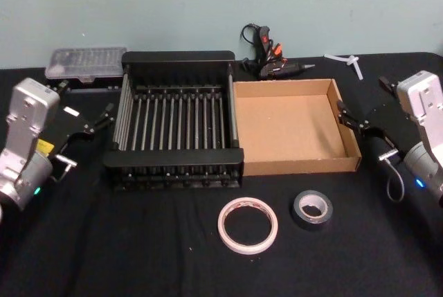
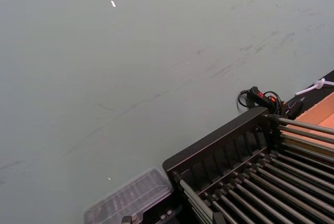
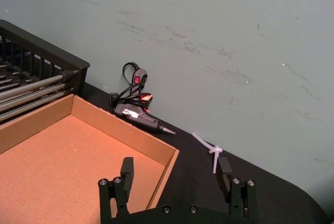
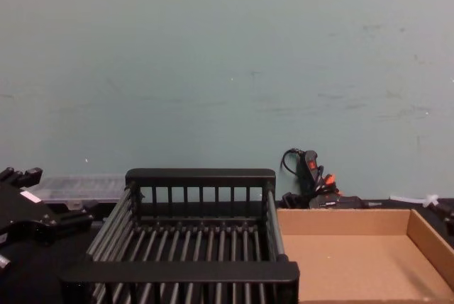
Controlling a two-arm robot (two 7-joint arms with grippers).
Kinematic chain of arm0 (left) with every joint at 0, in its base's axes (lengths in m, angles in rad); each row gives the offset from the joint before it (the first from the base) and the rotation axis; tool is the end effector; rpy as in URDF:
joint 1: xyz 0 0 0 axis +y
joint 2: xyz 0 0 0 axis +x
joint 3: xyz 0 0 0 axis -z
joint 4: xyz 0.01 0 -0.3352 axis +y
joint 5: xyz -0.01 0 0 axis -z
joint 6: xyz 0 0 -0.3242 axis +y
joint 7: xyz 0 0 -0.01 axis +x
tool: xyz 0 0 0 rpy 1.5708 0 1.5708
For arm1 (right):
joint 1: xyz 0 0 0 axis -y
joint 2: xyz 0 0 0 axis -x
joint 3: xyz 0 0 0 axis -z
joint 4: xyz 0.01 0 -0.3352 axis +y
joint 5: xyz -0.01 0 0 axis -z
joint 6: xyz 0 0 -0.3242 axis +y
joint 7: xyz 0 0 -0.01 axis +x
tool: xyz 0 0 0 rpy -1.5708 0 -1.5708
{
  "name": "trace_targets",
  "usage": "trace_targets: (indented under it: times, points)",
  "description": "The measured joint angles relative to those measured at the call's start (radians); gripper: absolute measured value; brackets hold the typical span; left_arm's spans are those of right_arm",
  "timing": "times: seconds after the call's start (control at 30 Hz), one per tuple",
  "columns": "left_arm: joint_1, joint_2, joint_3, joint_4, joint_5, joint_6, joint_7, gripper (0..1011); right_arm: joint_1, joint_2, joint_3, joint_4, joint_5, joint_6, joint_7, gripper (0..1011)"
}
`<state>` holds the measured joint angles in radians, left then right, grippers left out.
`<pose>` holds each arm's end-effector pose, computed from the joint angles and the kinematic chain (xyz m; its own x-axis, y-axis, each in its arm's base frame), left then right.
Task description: Pick up the white tape and place it into the black box , Pick up the silver tape and place it into the brown box.
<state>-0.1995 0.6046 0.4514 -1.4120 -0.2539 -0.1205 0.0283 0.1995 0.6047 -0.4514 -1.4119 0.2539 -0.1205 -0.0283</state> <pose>0.3800 0.1043 -0.3417 0.2923 0.8803 0.3737 -0.9552 0.2873 0.0703 0.3800 -0.1043 -0.3417 0.2922 -0.8803 0.3738 0.9553 0.2873 -0.0704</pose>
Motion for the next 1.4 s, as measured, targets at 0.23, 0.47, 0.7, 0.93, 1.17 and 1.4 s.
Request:
trace_targets:
  times: [0.23,0.47,0.7,0.93,1.17,1.4]
  points:
    - [0.000,0.000,0.000,0.000,0.000,0.000,0.000,1001,0.000,0.000,0.000,0.000,0.000,0.000,0.000,1002]
    - [0.000,0.000,0.000,0.000,0.000,0.000,0.000,1001,0.000,0.000,0.000,0.000,0.000,0.000,0.000,1002]
    - [0.000,0.000,0.000,0.000,0.000,0.000,0.000,1001,0.000,0.000,0.000,0.000,0.000,0.000,0.000,1002]
    - [0.000,0.000,0.000,0.000,0.000,0.000,0.000,1001,0.000,0.000,0.000,0.000,0.000,0.000,0.000,1002]
    - [0.000,0.000,0.000,0.000,0.000,0.000,0.000,1001,0.000,0.000,0.000,0.000,0.000,0.000,0.000,1002]
    - [0.000,0.000,0.000,0.000,0.000,0.000,0.000,1002,0.000,0.000,0.000,0.000,0.000,0.000,0.000,1002]
